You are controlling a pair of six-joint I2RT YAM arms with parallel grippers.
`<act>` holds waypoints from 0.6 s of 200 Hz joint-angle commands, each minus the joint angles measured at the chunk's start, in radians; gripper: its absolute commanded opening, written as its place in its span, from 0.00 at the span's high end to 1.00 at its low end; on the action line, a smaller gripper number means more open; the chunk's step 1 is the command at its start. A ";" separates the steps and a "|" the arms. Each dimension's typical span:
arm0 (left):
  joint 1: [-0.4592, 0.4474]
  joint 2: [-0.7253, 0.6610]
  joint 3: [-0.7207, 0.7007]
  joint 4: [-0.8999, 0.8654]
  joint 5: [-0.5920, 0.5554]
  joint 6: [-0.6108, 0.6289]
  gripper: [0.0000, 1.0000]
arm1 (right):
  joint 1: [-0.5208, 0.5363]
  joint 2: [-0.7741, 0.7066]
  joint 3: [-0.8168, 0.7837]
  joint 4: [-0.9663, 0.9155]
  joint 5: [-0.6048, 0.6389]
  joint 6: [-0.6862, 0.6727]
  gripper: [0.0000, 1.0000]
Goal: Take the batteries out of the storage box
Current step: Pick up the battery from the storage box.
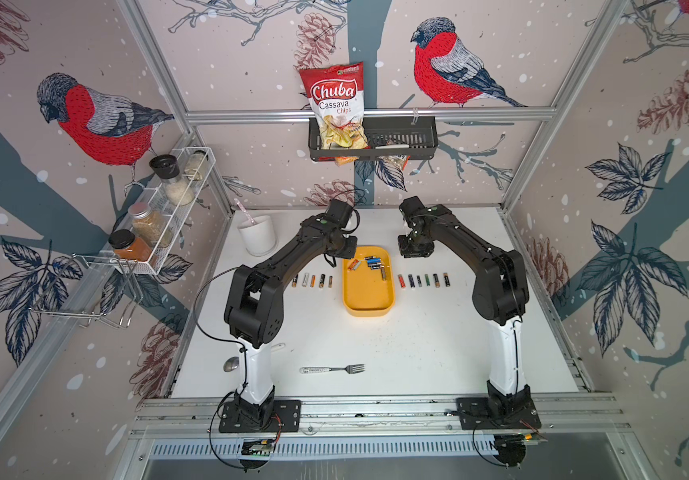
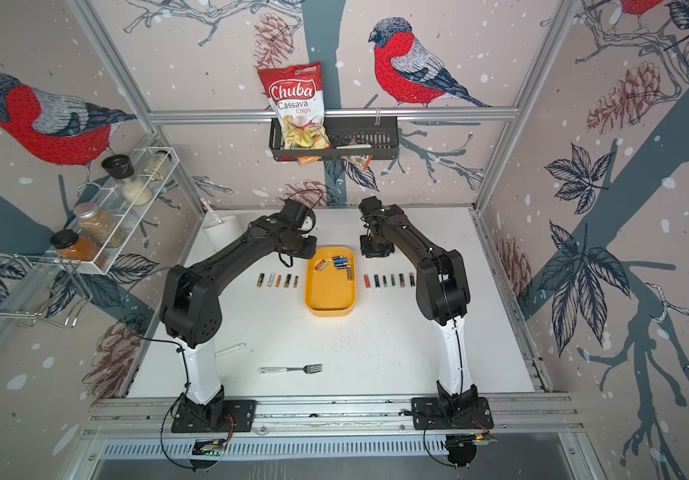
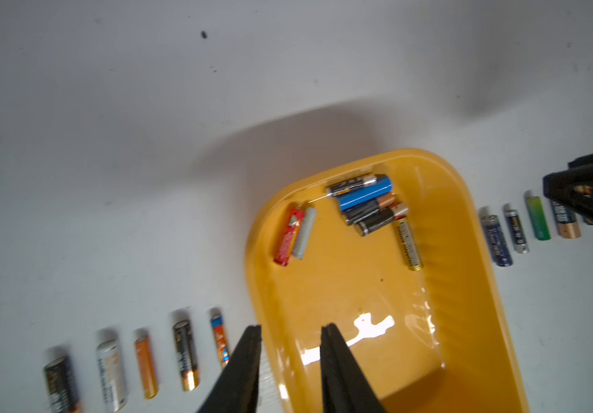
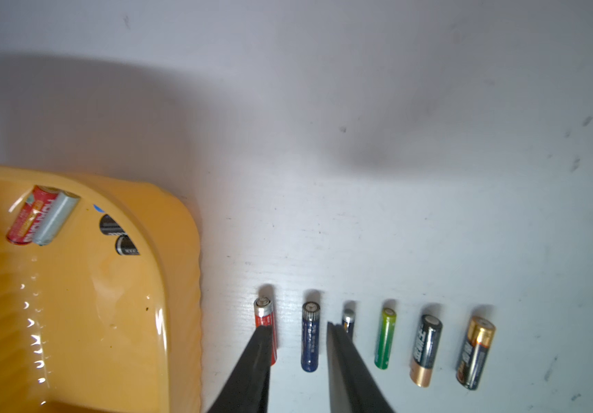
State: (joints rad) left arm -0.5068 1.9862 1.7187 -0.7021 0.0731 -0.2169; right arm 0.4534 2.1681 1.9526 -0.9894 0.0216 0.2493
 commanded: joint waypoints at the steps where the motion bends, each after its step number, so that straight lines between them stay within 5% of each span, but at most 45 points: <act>1: -0.067 0.070 0.068 -0.020 0.036 -0.053 0.67 | -0.024 0.016 0.054 -0.061 -0.005 -0.034 0.67; 35: -0.145 0.164 0.125 -0.018 0.032 -0.082 0.67 | -0.056 0.003 0.069 -0.079 -0.005 -0.055 0.67; 120: -0.171 0.233 0.095 0.056 0.036 -0.123 0.67 | -0.088 -0.087 -0.076 -0.029 -0.020 -0.057 0.67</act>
State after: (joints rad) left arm -0.6746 2.2032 1.8061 -0.6693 0.1051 -0.3252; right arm 0.3641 2.0964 1.8881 -1.0283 0.0170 0.2039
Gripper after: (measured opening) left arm 0.332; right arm 0.329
